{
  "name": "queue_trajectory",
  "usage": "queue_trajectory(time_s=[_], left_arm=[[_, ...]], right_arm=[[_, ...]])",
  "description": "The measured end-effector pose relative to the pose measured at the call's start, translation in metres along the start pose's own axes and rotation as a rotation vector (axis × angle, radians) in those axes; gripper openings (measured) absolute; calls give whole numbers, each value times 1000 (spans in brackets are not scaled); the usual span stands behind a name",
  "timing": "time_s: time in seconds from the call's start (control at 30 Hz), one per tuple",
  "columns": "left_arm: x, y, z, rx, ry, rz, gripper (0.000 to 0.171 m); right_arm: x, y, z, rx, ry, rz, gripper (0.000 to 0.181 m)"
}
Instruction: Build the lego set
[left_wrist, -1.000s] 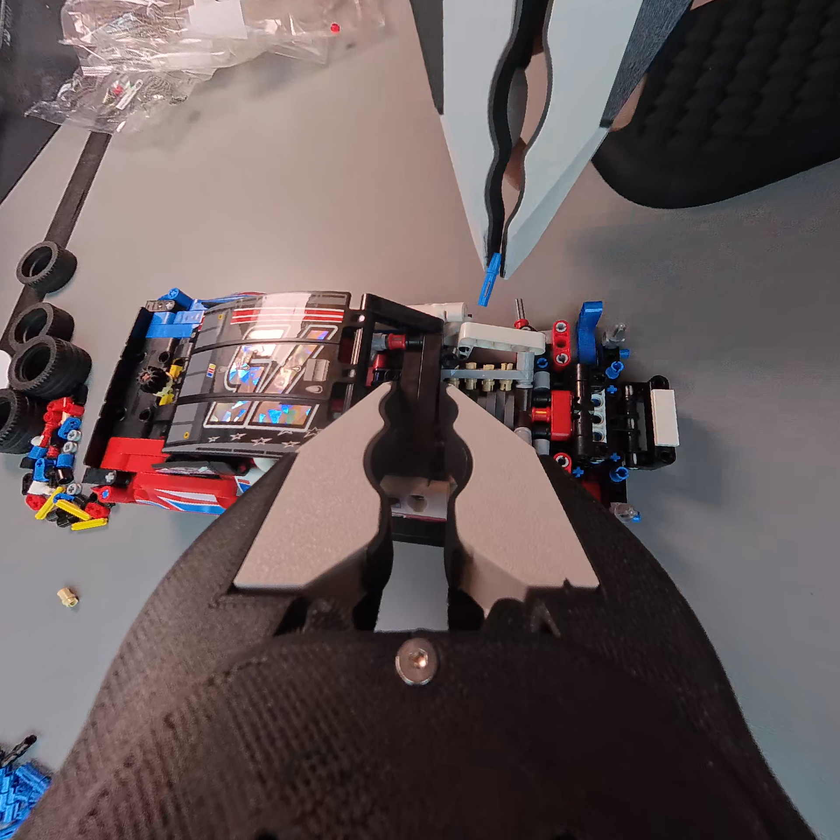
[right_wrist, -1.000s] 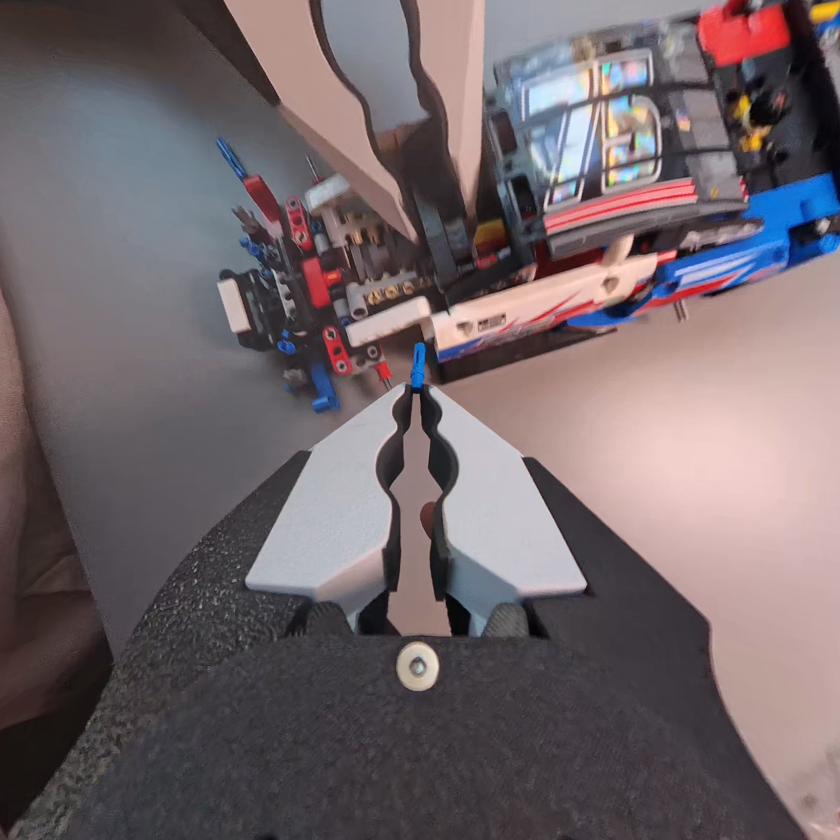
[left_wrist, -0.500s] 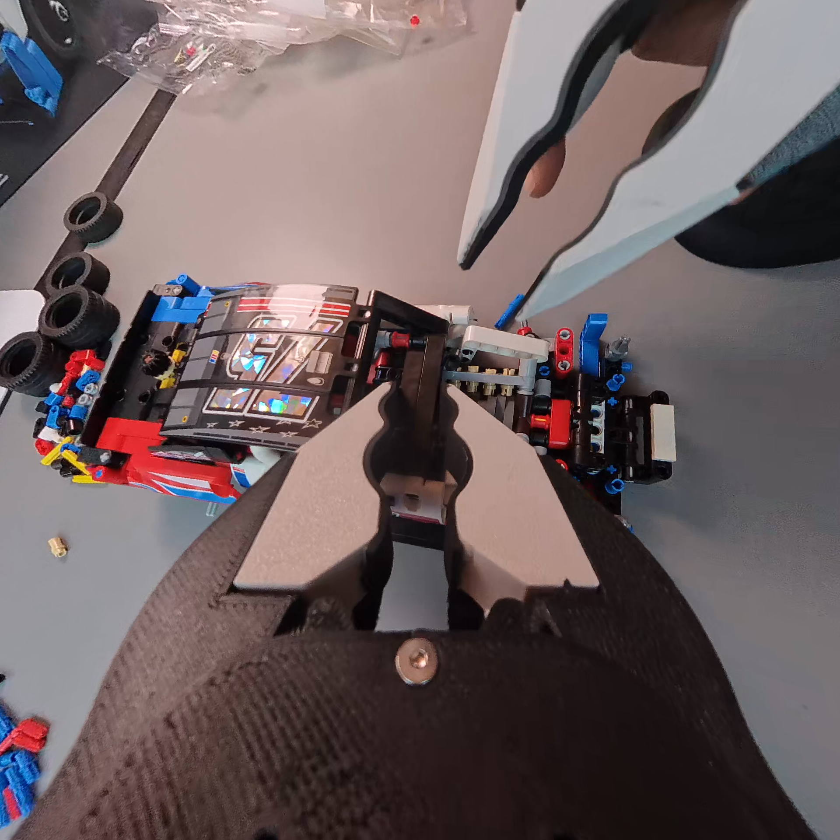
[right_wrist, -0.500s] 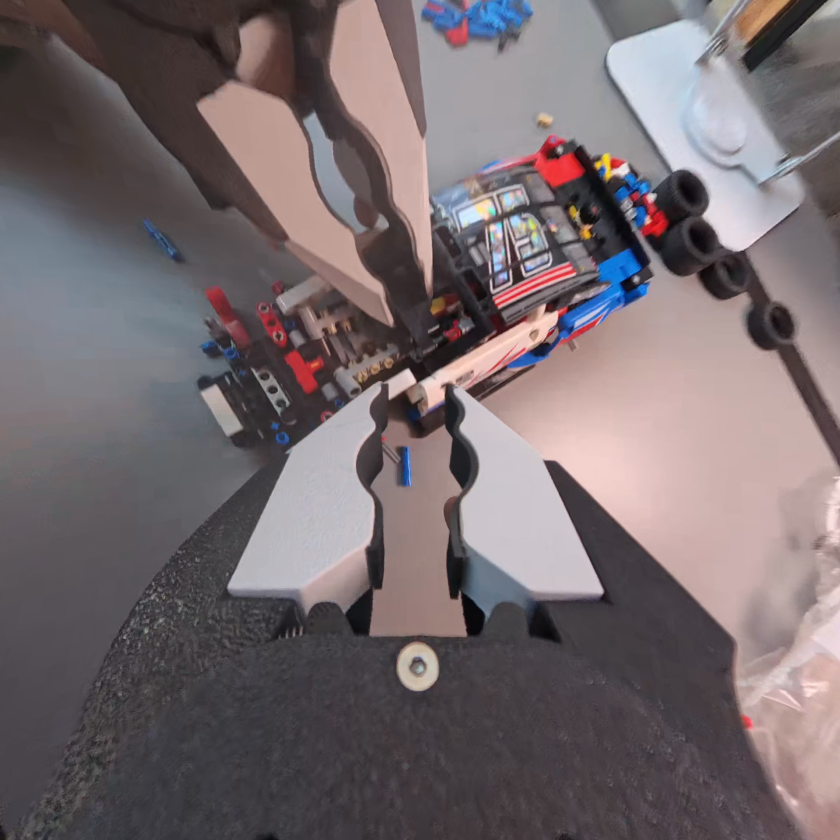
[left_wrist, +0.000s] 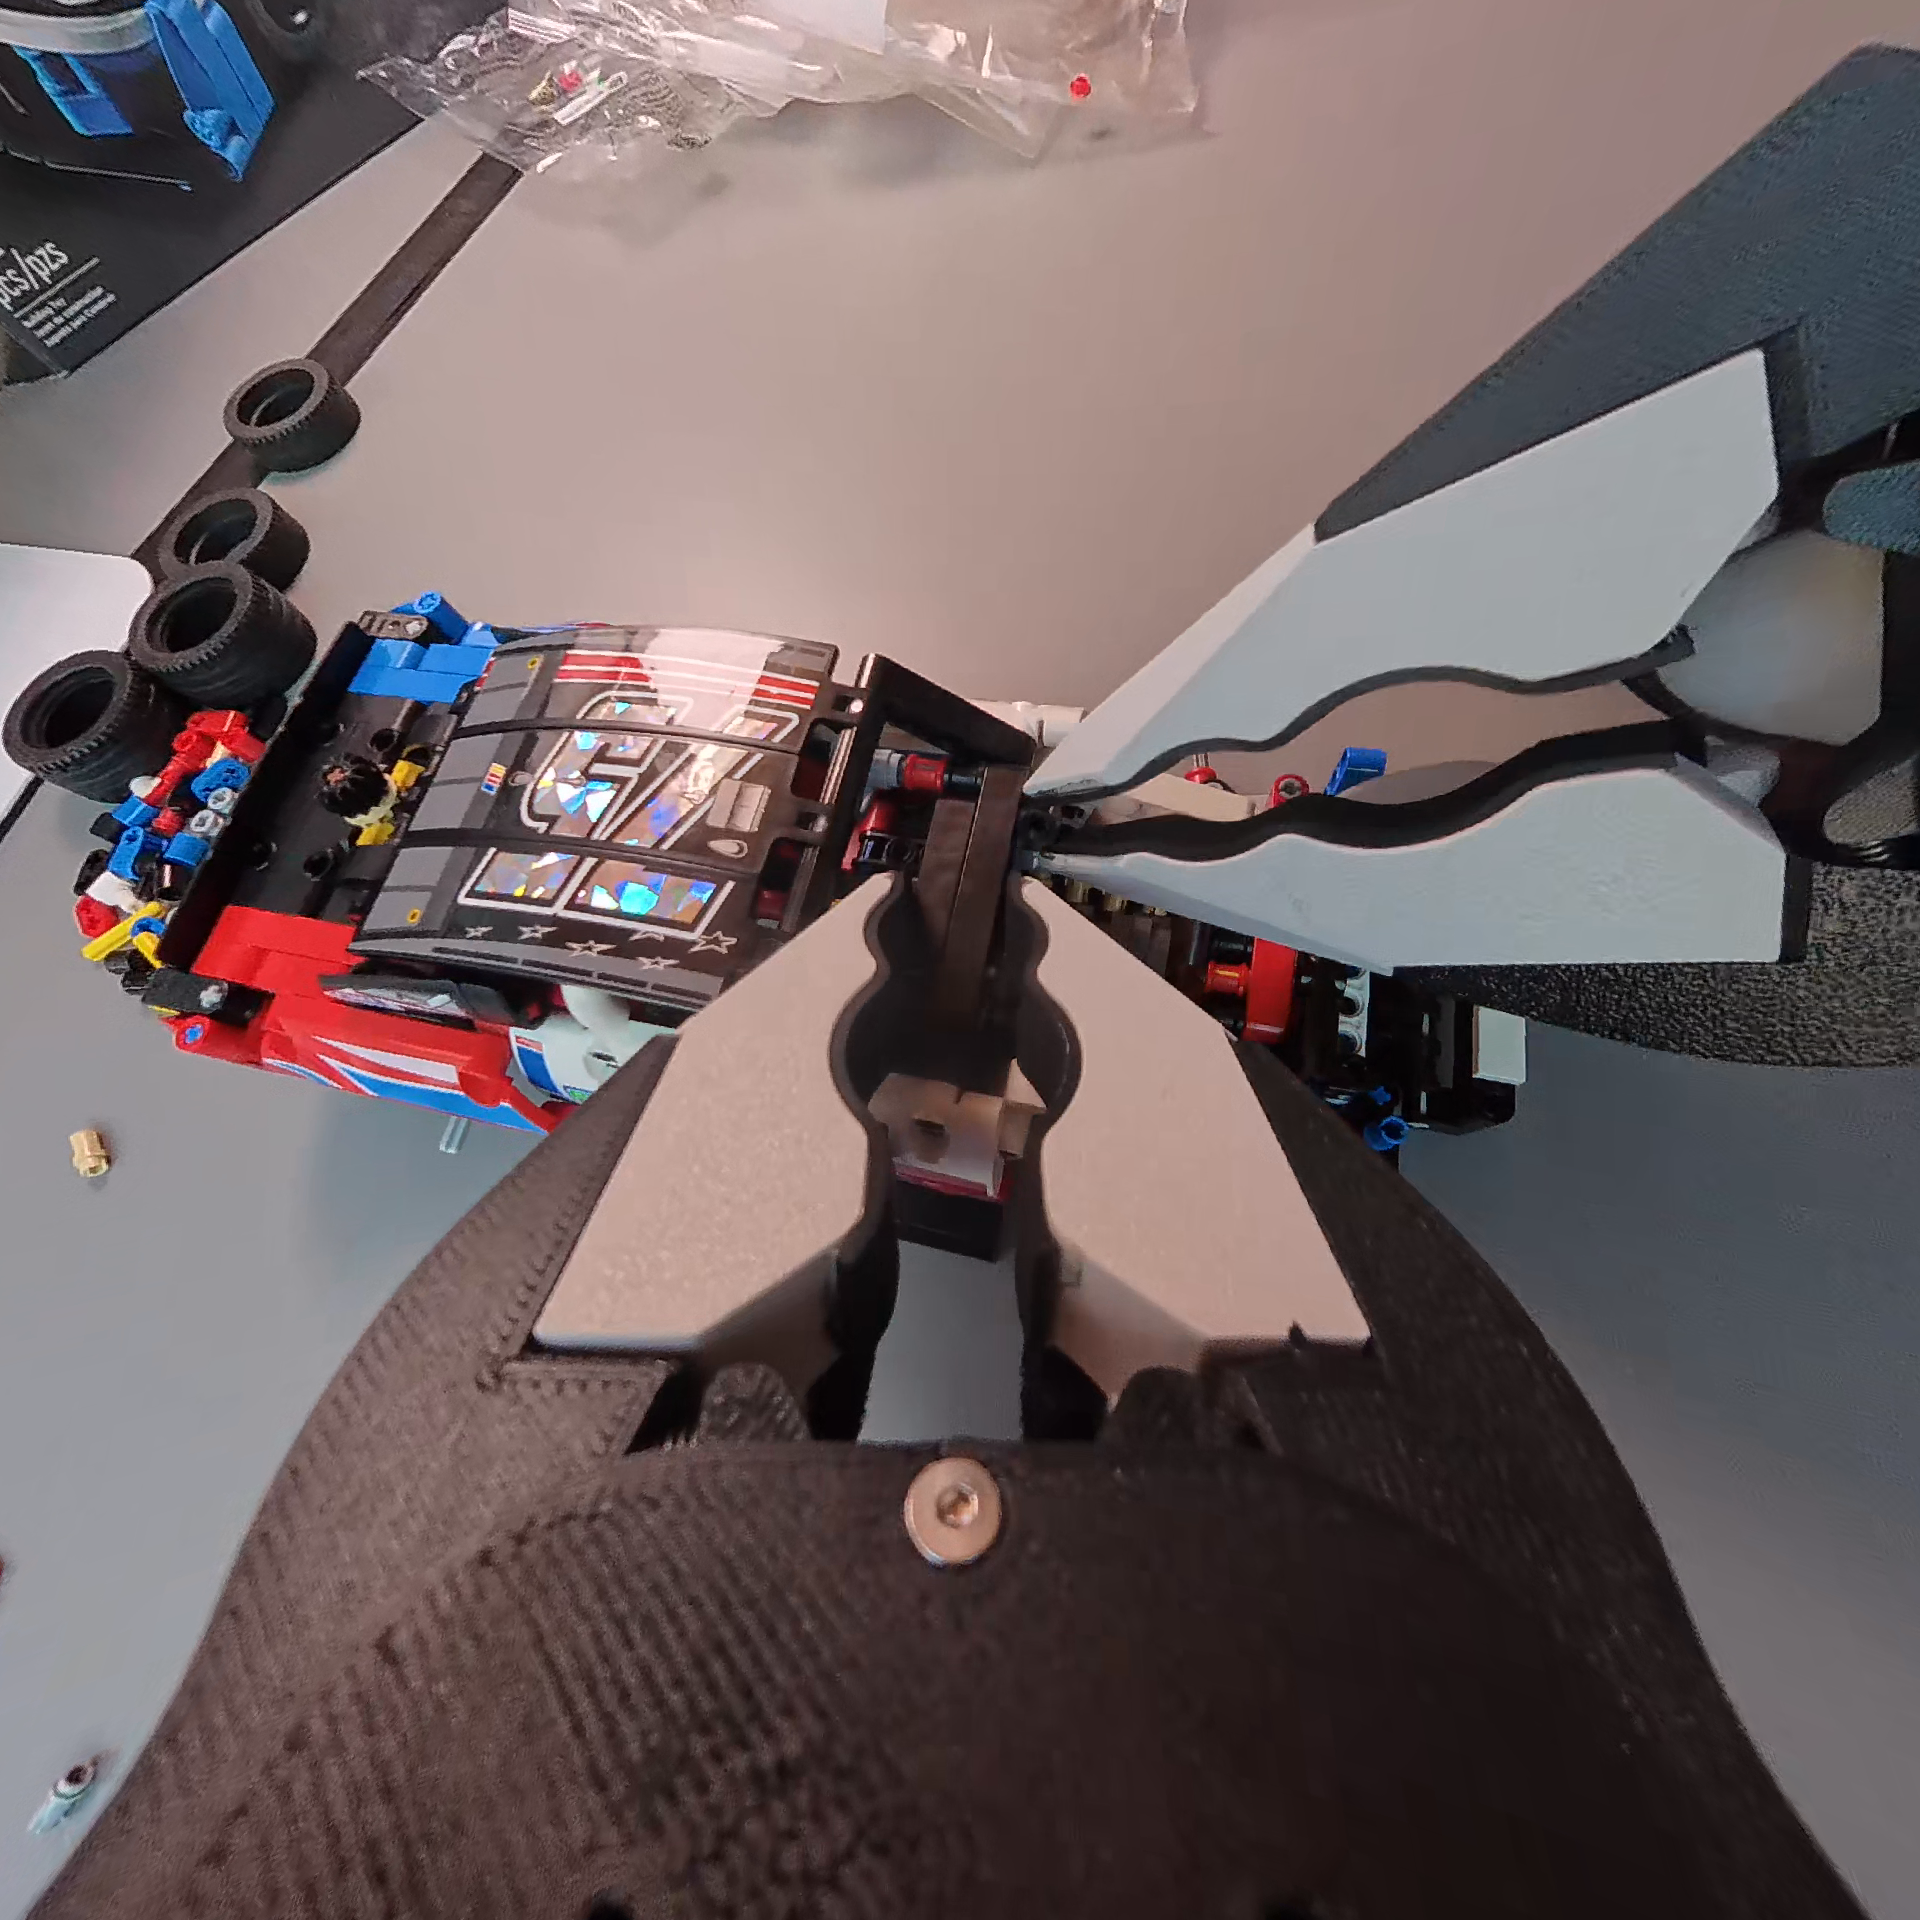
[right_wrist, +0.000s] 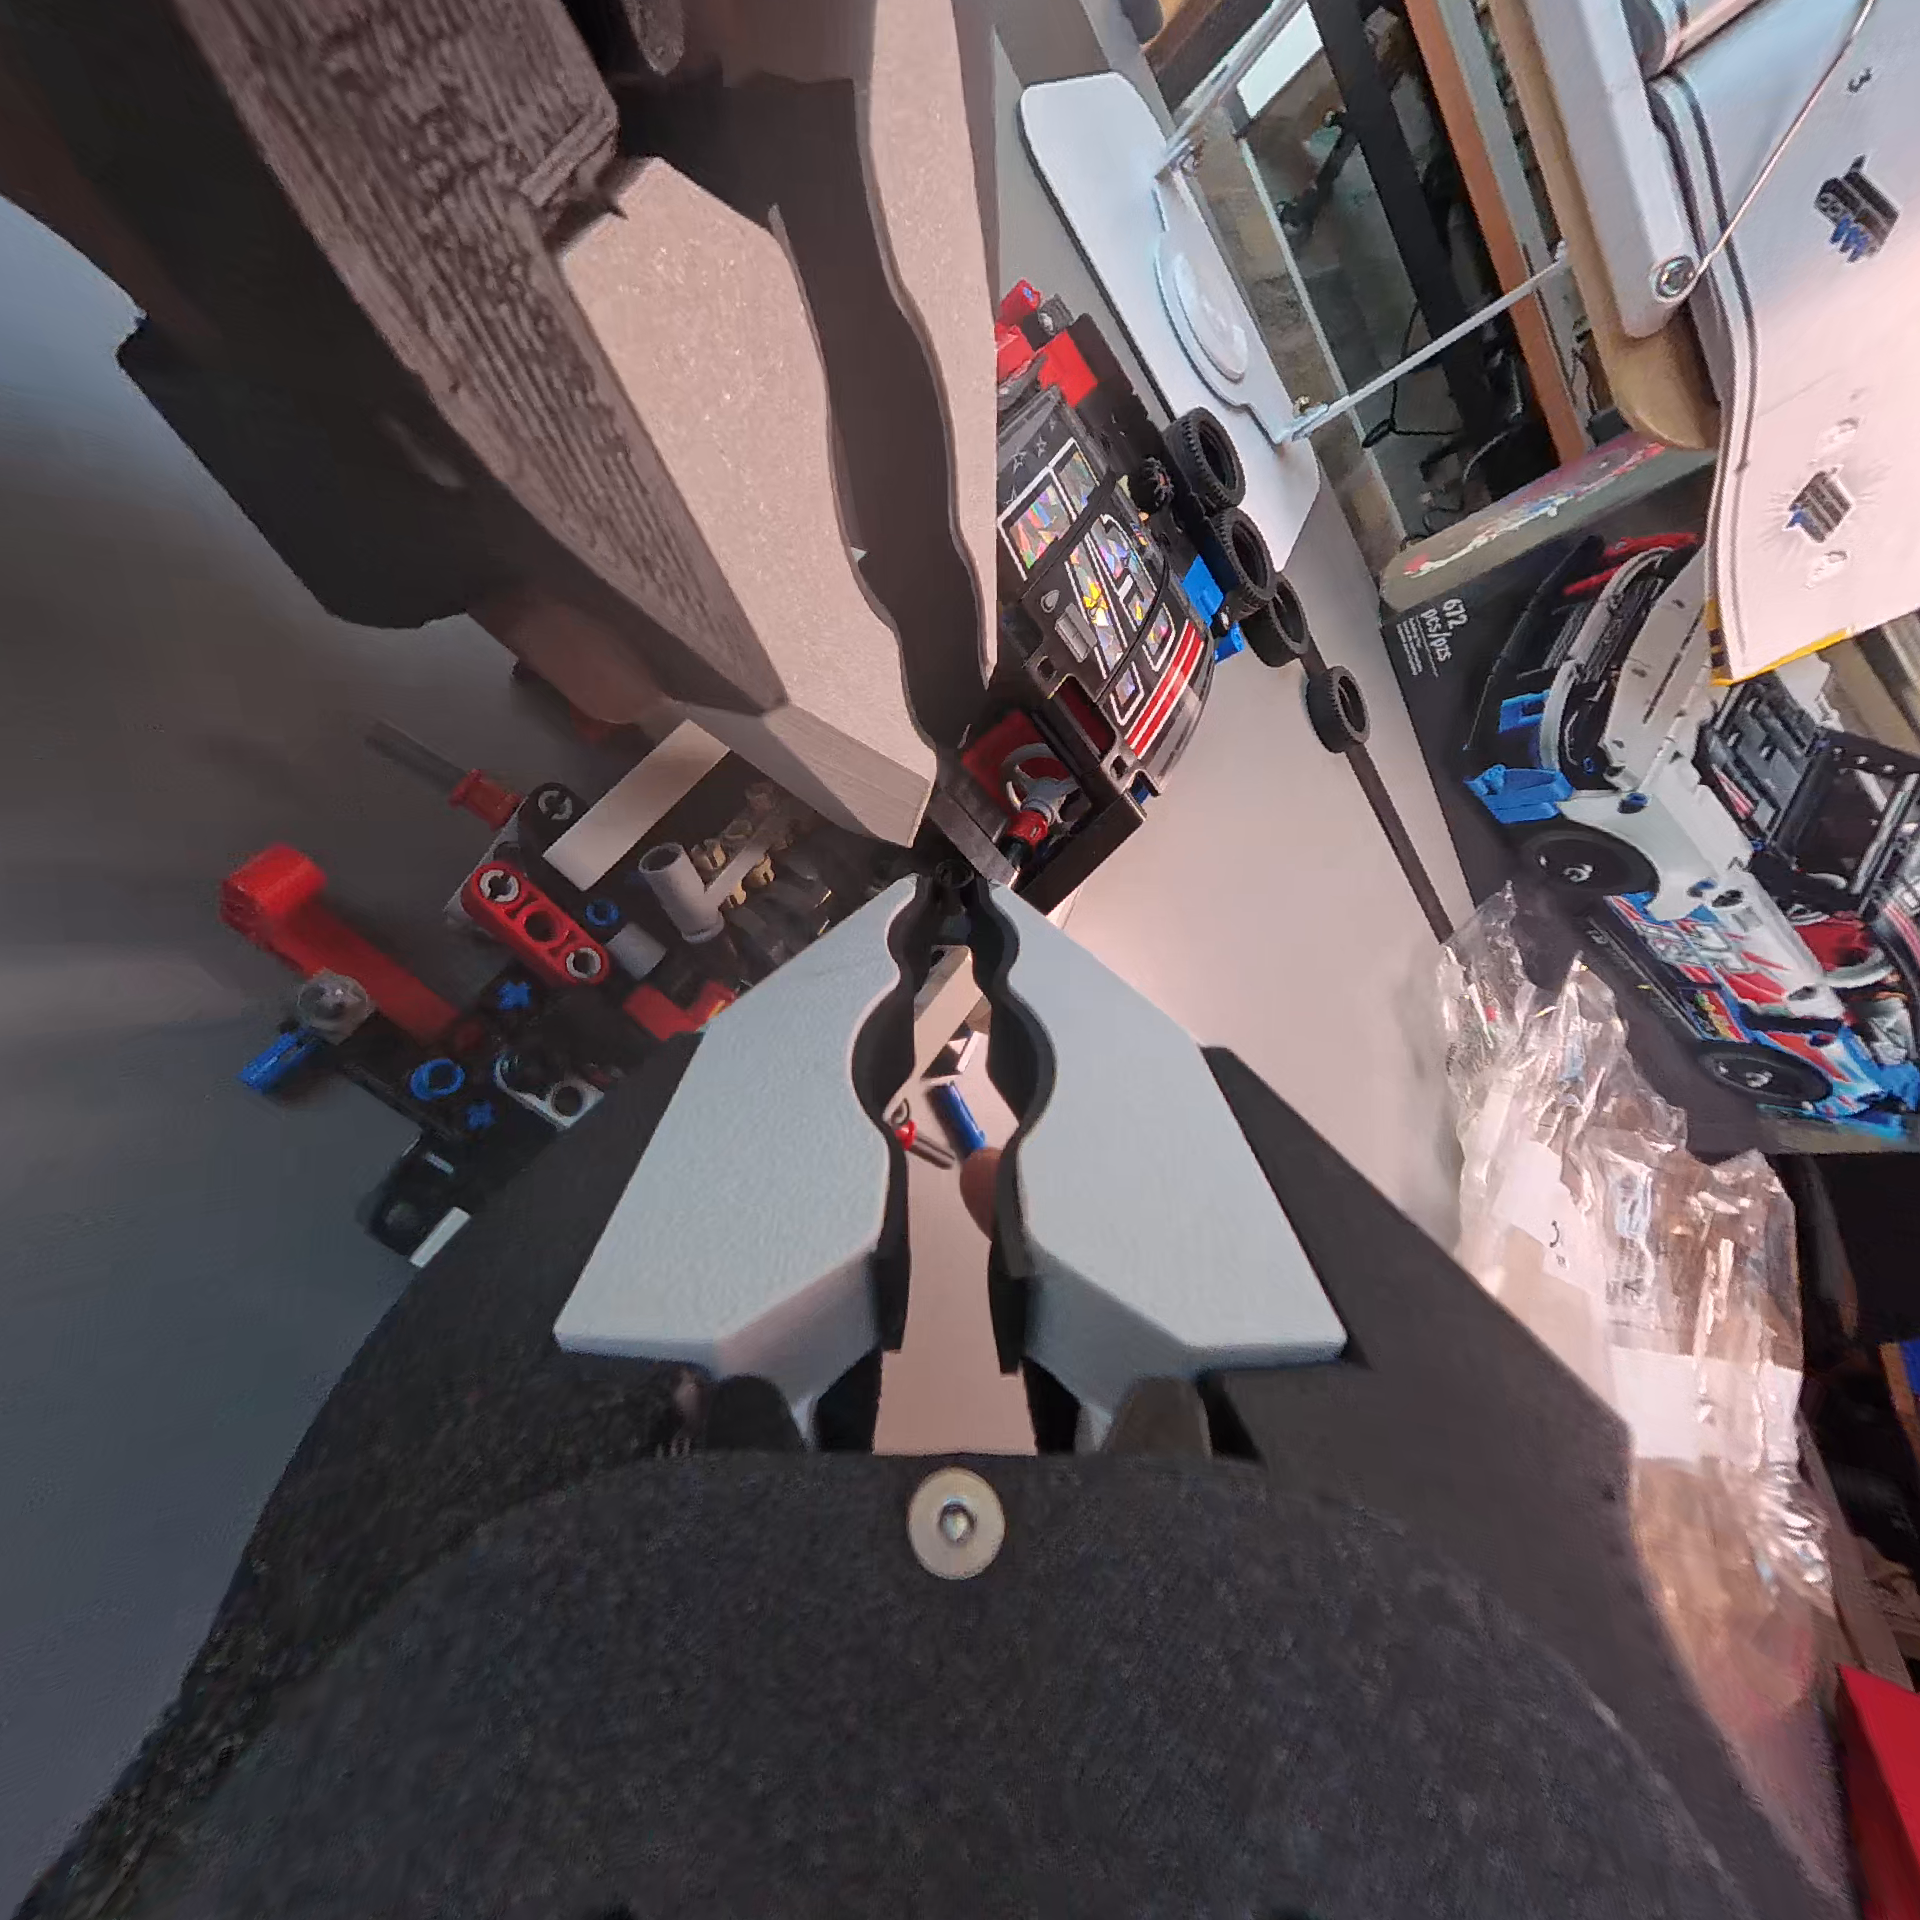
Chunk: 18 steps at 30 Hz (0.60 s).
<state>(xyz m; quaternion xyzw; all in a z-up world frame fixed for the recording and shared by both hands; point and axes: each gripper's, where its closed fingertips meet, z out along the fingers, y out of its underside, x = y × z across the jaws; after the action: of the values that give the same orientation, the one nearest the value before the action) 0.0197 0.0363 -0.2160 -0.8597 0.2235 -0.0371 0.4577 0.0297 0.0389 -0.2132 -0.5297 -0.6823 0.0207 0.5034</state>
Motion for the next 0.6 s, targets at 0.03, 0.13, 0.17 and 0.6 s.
queue_trajectory(time_s=[0.03,0.13,0.17,0.6], left_arm=[[0,0,0,1,-3,2,16],[0,0,0,4,-12,4,16],[0,0,0,6,-14,4,16],[-2,0,1,15,-25,12,16]], right_arm=[[0,0,0,2,-12,60,4],[-1,0,1,37,-167,455,4],[-1,0,1,55,-232,606,3],[0,0,2,43,-289,789,4]])
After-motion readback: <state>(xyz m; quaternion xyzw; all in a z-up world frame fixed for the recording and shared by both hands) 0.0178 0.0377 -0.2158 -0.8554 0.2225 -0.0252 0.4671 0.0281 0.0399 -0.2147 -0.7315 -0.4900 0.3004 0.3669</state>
